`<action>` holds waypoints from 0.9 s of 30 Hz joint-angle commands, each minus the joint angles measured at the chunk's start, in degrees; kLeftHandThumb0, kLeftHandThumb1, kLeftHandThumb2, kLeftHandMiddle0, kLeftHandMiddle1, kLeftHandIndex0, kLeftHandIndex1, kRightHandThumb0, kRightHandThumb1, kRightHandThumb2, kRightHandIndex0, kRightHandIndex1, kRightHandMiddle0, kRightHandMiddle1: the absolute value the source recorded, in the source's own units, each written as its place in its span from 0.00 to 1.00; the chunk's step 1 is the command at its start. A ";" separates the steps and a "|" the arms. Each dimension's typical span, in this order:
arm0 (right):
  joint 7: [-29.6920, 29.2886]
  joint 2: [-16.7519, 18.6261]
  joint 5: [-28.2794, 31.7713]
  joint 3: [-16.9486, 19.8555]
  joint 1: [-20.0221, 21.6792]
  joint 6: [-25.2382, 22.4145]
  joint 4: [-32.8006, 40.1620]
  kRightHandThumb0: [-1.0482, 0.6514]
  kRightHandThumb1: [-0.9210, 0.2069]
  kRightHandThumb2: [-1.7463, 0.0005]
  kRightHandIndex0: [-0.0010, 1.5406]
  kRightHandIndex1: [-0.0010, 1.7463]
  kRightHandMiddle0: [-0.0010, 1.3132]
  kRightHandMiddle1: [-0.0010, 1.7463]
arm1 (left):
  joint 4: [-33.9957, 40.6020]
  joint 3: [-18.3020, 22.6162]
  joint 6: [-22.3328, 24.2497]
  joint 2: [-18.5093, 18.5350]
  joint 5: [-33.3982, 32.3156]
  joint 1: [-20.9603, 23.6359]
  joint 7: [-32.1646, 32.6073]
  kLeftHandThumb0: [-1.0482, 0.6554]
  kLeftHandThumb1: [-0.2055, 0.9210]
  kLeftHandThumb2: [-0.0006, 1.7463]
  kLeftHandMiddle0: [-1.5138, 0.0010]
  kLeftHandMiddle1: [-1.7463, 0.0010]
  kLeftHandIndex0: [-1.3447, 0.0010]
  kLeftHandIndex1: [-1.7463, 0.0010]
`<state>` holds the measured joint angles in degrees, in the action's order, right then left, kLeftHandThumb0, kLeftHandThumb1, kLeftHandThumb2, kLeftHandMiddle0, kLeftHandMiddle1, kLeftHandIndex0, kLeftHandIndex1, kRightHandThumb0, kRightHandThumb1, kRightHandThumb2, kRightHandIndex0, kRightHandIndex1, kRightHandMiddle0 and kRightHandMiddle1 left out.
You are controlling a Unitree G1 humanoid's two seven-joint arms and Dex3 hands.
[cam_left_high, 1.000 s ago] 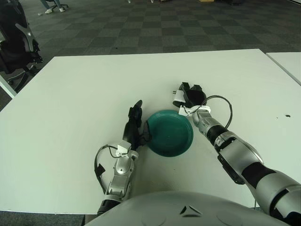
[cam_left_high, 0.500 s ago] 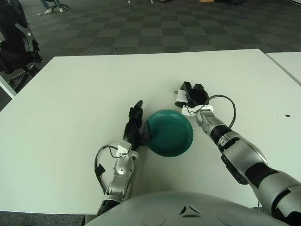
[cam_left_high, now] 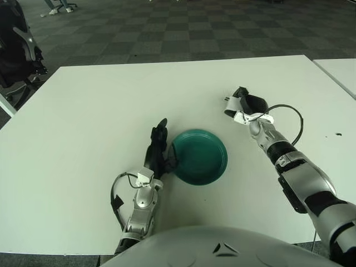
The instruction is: Put the charger into the plate.
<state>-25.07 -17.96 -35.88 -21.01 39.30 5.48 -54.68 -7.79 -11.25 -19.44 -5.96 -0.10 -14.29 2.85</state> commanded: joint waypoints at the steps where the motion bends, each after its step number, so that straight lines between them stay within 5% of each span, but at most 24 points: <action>1: 3.22 1.27 0.76 3.08 -5.14 -7.10 23.83 0.35 0.06 0.65 0.68 1.00 0.60 1.00 | -2.15 0.18 2.00 -1.31 -1.65 -1.70 -1.10 0.11 1.00 0.59 0.89 1.00 1.00 0.72; 7: 3.63 3.35 -2.31 2.16 -10.44 -11.84 36.05 0.35 0.08 0.64 0.66 1.00 0.60 1.00 | -3.12 0.40 0.92 -0.99 -2.16 -1.33 -1.69 0.11 1.00 0.59 0.89 1.00 1.00 0.71; 9: 4.17 3.69 -2.93 1.84 -11.56 -13.03 38.61 0.36 0.27 0.47 0.65 1.00 0.47 1.00 | -3.17 0.45 0.81 -0.91 -2.26 -1.31 -1.78 0.11 1.00 0.59 0.89 1.00 1.00 0.71; 12: 4.69 3.92 -3.18 0.62 -13.65 -11.29 41.27 0.36 0.36 0.39 0.63 1.00 0.41 1.00 | -3.33 0.63 0.67 -0.84 -2.43 -1.27 -1.81 0.11 1.00 0.59 0.89 1.00 1.00 0.71; 27: 17.45 2.84 -6.31 -5.16 -24.59 -10.84 54.89 0.36 0.40 0.36 0.66 1.00 0.38 1.00 | -2.40 2.35 3.12 -3.06 -3.51 -1.91 1.94 0.12 1.00 0.58 0.86 0.99 1.00 0.70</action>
<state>-9.72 -13.59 -40.49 -25.91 15.70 -5.36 -2.23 -8.40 -10.12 -19.36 -6.12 -2.76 -14.44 3.04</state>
